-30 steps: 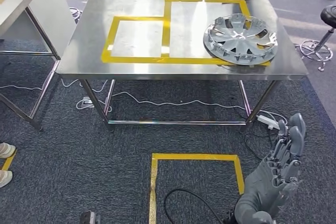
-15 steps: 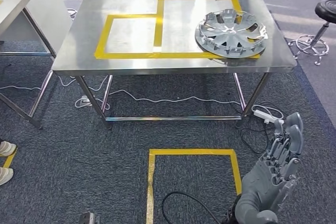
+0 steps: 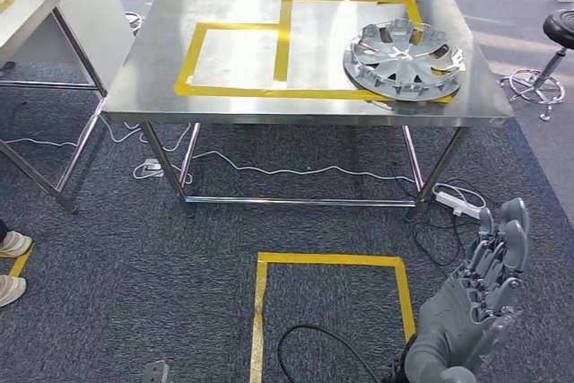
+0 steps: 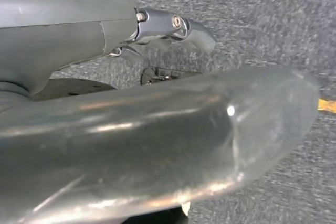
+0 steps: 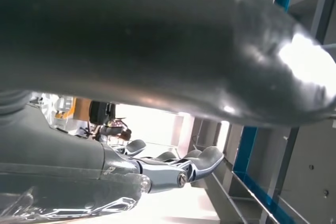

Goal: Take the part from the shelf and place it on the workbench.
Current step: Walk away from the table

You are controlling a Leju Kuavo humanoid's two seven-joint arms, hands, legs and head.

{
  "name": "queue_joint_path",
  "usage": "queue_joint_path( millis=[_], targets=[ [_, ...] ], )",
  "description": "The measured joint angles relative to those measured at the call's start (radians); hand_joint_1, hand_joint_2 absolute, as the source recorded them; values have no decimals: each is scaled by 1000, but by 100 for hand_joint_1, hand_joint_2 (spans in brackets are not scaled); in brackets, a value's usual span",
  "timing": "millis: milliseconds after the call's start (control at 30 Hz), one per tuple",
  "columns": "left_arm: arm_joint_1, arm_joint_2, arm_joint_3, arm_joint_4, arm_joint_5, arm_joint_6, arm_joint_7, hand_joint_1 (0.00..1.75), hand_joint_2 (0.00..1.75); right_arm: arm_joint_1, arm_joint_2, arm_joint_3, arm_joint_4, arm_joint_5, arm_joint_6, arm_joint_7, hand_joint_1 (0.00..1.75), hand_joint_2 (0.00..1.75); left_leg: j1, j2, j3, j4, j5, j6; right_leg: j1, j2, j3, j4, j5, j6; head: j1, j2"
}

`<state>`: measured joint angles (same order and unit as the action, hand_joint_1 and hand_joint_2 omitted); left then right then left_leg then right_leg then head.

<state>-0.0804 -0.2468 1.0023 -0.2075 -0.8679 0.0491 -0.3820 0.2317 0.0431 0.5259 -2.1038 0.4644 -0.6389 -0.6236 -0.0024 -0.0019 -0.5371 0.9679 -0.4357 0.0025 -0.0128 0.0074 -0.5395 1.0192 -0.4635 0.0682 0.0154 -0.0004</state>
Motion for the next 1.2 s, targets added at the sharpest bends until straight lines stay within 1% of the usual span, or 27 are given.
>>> queue_joint_path(
  millis=[33,100,133,167,200,267,300,333,367,400,467,500,567,633,667,700,733,800,833,867,900,967,1000,1033,1067,1133,1200],
  targets=[
    [0,0,0,0,1,4,4,0,0,0,0,0,0,1,0,0,0,0,-2,0,-5,4,1,-6,1,2,7,-17,0,-6,0,0],
    [-1,-1,0,0,3,7,8,0,0,0,0,0,0,3,0,0,0,0,-1,0,-12,8,3,-17,4,5,0,-15,3,-22,-1,0],
    [-1,-1,1,0,3,7,11,0,0,0,0,0,0,3,0,0,0,0,0,0,-16,13,-2,-22,3,5,-3,-15,6,-29,-2,0],
    [-2,-2,1,0,3,9,14,0,0,0,0,0,0,1,0,0,0,0,1,1,-27,34,-18,-27,2,4,-5,-16,9,-36,-4,0],
    [-3,-2,1,0,3,11,18,0,0,-1,0,1,0,-4,0,-1,0,0,2,1,-46,75,-46,-32,1,3,-7,-17,12,-42,-6,0],
    [-3,-2,1,0,6,16,25,0,0,0,1,2,0,-20,0,-5,0,0,3,1,-109,208,-116,-38,1,2,-15,-17,16,-50,-10,0],
    [-3,-2,1,0,8,17,27,0,0,0,1,2,0,-27,0,-7,0,0,3,1,-137,268,-139,-39,2,2,-19,-17,18,-51,-10,0],
    [-2,-2,1,0,9,18,29,0,0,0,1,3,0,-31,1,-8,0,0,3,1,-152,301,-143,-39,2,2,-22,-17,19,-52,-10,0],
    [-2,-2,1,0,9,19,30,0,0,0,1,3,0,-32,1,-9,0,0,3,1,-147,294,-128,-38,2,4,-23,-17,21,-51,-10,0],
    [-2,-2,2,0,9,19,30,0,0,0,1,3,0,-33,1,-10,0,0,4,-1,-123,251,-98,-36,1,8,-24,-17,22,-49,-10,0],
    [-3,-3,2,0,9,21,31,0,0,0,1,3,-1,-33,1,-10,0,0,7,-19,-49,114,-36,-33,3,17,-26,-14,25,-42,-11,0],
    [-3,-3,2,0,9,21,32,0,0,-1,1,3,-2,-33,0,-10,0,0,9,-29,-23,63,-22,-30,5,22,-30,-12,26,-38,-11,0],
    [-3,-4,2,0,10,20,34,0,0,0,2,2,-3,-31,-3,-12,0,0,9,-38,-6,22,-21,-23,7,31,-39,-11,31,-26,-12,0],
    [-3,-6,2,0,16,12,30,0,0,1,2,2,-3,-28,-10,-14,0,0,10,-26,-9,20,-18,-10,4,36,-46,-11,32,-15,-12,0],
    [-4,-7,3,0,22,6,25,0,0,2,2,1,-3,-27,-13,-15,0,0,11,-21,-9,19,-16,-3,4,31,-53,3,21,-11,-9,0],
    [-4,-7,4,0,26,1,20,0,0,2,2,1,-3,-26,-17,-15,0,0,12,-14,-9,17,-14,3,4,24,-68,37,-1,-7,-5,0],
    [-4,-8,5,0,29,-3,16,0,0,2,2,1,-4,-26,-19,-15,0,0,11,-7,-10,17,-14,7,4,14,-92,92,-33,-3,-1,0],
    [-2,-8,6,0,31,-6,13,0,0,3,2,1,-4,-25,-23,-15,0,0,9,7,-10,18,-14,11,4,4,-150,227,-96,2,3,0],
    [-2,-8,7,0,31,-7,13,0,0,3,2,1,-4,-24,-26,-15,0,0,8,15,-10,18,-14,12,4,3,-169,271,-110,3,3,0],
    [-1,-8,7,0,31,-8,13,0,0,4,2,1,-4,-24,-28,-15,0,0,7,22,-10,18,-14,12,4,2,-170,279,-104,3,3,0],
    [-2,-8,7,0,31,-9,13,0,0,4,2,0,-4,-23,-30,-15,0,0,6,29,-9,18,-15,12,4,-1,-151,247,-80,1,3,0],
    [-2,-9,7,0,31,-12,12,0,0,4,2,0,-5,-21,-32,-15,0,0,5,40,-5,19,-16,9,6,-25,-74,105,-17,-3,3,0],
    [-2,-9,7,0,31,-14,11,0,0,4,2,0,-5,-21,-32,-15,0,0,2,44,-4,21,-18,6,7,-37,-41,44,3,-7,3,0],
    [-2,-9,7,0,31,-14,11,0,0,3,2,0,-5,-20,-32,-15,0,0,0,49,-3,22,-19,1,9,-46,-22,6,12,-12,3,0],
    [-2,-9,7,0,30,-14,10,0,0,3,2,-1,-5,-19,-32,-15,0,0,-3,54,-4,22,-19,-3,12,-48,-18,-7,11,-16,2,0],
    [-3,-9,7,0,30,-14,9,0,0,4,2,-1,-6,-18,-32,-15,0,0,-2,64,-4,21,-19,-13,12,-31,-22,-9,17,-28,2,0],
    [-4,-10,7,0,30,-13,8,0,0,4,2,-1,-7,-16,-32,-15,0,0,0,50,-15,48,-43,-25,8,-17,-25,-14,24,-41,1,0]
  ],
)
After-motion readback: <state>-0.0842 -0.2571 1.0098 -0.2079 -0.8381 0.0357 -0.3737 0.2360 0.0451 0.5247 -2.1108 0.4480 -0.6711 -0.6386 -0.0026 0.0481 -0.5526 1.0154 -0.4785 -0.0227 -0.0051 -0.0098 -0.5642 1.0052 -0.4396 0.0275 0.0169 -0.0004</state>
